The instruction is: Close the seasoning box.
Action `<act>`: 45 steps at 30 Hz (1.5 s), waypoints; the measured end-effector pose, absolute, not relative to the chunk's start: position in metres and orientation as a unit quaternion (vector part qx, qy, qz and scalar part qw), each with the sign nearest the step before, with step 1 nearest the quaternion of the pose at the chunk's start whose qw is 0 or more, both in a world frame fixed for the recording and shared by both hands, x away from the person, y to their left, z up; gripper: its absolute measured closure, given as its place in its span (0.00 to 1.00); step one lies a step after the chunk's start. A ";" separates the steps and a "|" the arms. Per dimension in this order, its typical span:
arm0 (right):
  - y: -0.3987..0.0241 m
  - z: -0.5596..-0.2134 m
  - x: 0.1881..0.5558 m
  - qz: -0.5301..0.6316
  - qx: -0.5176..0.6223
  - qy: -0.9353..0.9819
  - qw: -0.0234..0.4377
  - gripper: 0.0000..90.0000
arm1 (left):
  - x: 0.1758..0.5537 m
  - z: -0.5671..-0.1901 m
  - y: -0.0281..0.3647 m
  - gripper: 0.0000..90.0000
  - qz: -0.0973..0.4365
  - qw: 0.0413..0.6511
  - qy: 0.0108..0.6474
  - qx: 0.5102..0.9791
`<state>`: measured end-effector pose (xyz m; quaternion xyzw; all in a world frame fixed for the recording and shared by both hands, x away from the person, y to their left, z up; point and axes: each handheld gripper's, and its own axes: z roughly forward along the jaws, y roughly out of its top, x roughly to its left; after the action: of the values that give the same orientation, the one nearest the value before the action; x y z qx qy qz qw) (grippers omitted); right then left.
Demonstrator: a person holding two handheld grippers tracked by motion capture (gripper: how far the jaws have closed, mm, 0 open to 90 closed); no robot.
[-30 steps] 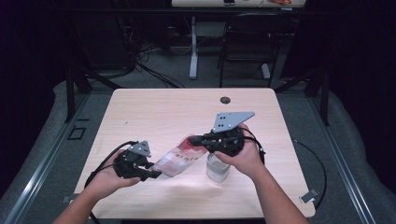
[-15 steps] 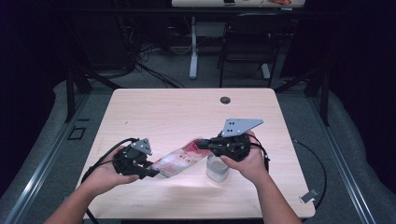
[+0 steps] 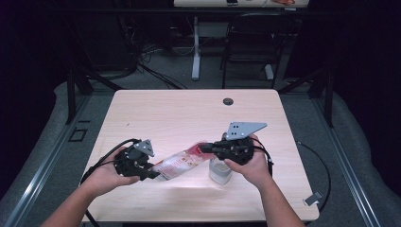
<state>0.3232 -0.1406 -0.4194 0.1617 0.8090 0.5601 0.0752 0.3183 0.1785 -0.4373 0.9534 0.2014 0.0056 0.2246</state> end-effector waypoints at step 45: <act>-0.161 -0.437 0.331 0.559 0.199 0.804 0.046 0.99 | 0.330 -0.400 0.163 0.83 0.020 0.163 0.180 0.970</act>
<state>0.3310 -0.1610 -0.4366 0.1988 0.8040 0.5586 0.0463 0.3301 0.1633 -0.4000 0.9699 0.1800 0.0200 0.1630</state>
